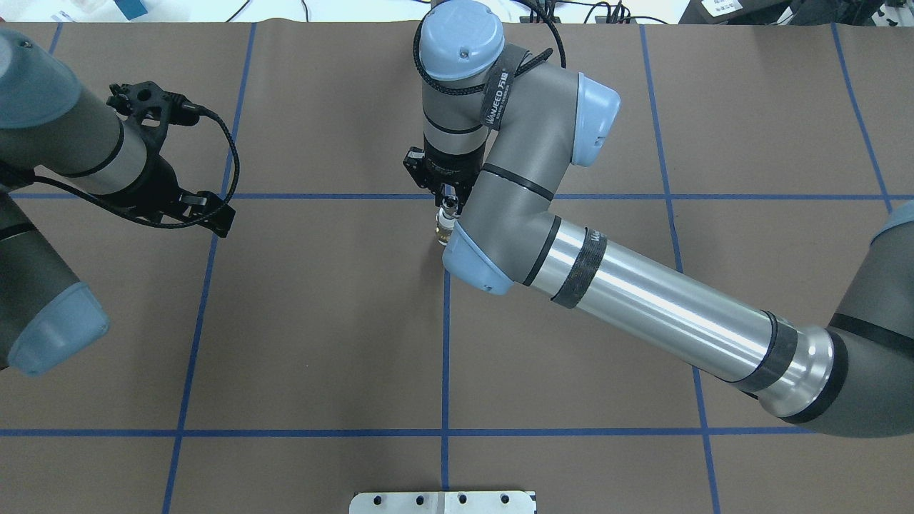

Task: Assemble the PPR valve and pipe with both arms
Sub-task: 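Press the chrome fitting down onto the valve top with the right gripper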

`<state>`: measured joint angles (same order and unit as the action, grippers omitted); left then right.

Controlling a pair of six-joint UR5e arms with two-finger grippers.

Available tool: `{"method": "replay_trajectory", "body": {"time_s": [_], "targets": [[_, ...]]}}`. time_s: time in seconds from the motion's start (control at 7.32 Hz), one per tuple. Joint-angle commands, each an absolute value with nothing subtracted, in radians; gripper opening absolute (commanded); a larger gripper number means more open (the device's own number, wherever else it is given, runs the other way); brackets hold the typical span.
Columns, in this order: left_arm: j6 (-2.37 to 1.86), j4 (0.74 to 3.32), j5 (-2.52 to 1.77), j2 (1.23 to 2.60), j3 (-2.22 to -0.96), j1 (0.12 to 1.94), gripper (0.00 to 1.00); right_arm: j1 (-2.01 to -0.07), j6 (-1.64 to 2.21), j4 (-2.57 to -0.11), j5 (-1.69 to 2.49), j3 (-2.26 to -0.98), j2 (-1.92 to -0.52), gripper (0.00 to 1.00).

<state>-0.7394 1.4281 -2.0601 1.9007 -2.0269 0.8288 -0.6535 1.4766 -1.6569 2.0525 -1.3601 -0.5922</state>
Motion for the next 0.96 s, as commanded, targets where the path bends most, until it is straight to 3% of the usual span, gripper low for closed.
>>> {"method": "replay_trajectory", "body": {"time_s": [0.0, 0.14, 0.27, 0.55, 0.68, 0.82], "targets": [[-0.739, 1.428, -2.060, 1.901, -2.031, 0.830, 1.00, -0.653, 1.479, -1.657, 2.052, -1.359, -0.592, 0.76], [-0.741, 1.427, -2.060, 1.901, -2.034, 0.830, 1.00, -0.653, 1.479, -1.657, 2.052, -1.359, -0.592, 0.77], [-0.741, 1.427, -2.065, 1.901, -2.034, 0.830, 1.00, -0.653, 1.480, -1.657, 2.052, -1.361, -0.589, 0.99], [-0.742, 1.427, -2.071, 1.901, -2.043, 0.828, 1.00, -0.661, 1.480, -1.657, 2.056, -1.380, -0.584, 1.00], [-0.742, 1.427, -2.072, 1.901, -2.048, 0.830, 1.00, -0.681, 1.477, -1.663, 2.081, -1.447, -0.609, 1.00], [-0.739, 1.427, -2.075, 1.899, -2.049, 0.834, 1.00, -0.714, 1.467, -1.667, 2.110, -1.597, -0.727, 1.00]]}}
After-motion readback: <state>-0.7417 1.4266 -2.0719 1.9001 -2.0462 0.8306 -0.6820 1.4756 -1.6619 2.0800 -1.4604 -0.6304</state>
